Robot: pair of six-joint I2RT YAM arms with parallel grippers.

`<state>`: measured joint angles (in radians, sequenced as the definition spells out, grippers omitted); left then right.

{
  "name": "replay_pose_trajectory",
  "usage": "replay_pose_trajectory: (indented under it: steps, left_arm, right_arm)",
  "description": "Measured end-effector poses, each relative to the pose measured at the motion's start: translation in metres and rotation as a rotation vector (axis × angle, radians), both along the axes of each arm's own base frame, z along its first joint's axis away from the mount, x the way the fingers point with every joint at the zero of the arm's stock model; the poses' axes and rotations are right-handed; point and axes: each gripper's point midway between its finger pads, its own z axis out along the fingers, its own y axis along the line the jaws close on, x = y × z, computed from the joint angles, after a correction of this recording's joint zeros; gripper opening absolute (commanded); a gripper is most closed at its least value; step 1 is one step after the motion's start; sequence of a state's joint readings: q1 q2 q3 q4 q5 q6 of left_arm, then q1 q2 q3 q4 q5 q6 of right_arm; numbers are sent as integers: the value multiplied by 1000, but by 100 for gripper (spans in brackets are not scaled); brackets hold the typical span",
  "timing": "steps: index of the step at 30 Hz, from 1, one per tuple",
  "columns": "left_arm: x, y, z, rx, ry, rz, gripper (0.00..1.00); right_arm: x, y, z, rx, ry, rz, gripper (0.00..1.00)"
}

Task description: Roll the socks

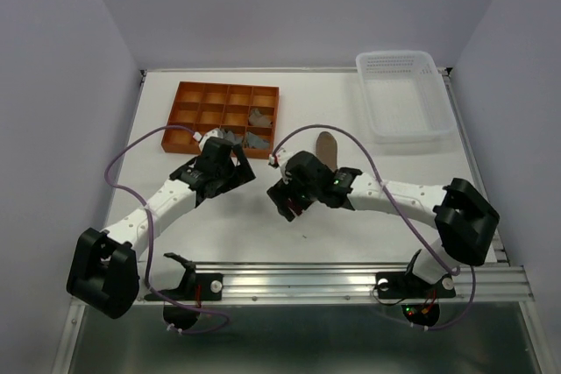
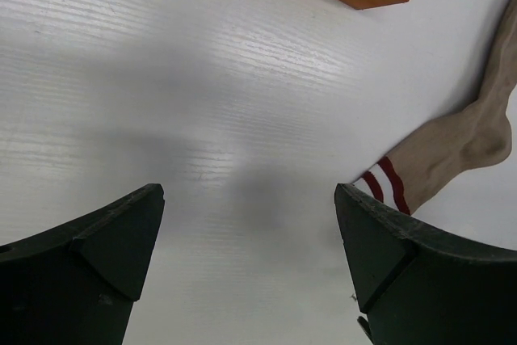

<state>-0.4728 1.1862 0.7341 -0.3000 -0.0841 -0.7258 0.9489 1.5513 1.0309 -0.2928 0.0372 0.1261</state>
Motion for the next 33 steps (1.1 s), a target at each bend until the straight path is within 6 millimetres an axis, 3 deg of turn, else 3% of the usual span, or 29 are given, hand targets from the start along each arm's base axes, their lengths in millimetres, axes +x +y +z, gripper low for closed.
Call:
replay_pose_trajectory:
  steps: [2, 5, 7, 18, 21, 22, 26, 33]
  left_arm:
    - [0, 1, 0, 2, 1, 1, 99]
    - [0, 3, -1, 4, 4, 6, 99]
    - [0, 3, -1, 3, 3, 7, 99]
    - [-1, 5, -1, -1, 3, 10, 99]
    - [-1, 5, -1, -2, 5, 7, 99]
    - [-2, 4, -2, -4, 7, 3, 99]
    - [-4, 0, -1, -21, 13, -19, 99]
    - [-10, -20, -5, -110, 25, -96, 99]
  right_arm:
    - [-12, 0, -19, -61, 31, 30, 63]
    - [-18, -8, -48, -156, 76, 36, 54]
    - [-20, -15, -59, -200, 89, 28, 44]
    - [-17, -17, -74, -242, 96, 22, 41]
    - [-15, -16, -75, -241, 87, 21, 26]
    - [-14, -16, -75, -242, 83, 17, 17]
    - [-11, -13, -76, -230, 78, -5, 2]
    - [-13, -1, -74, -120, 164, -30, 1]
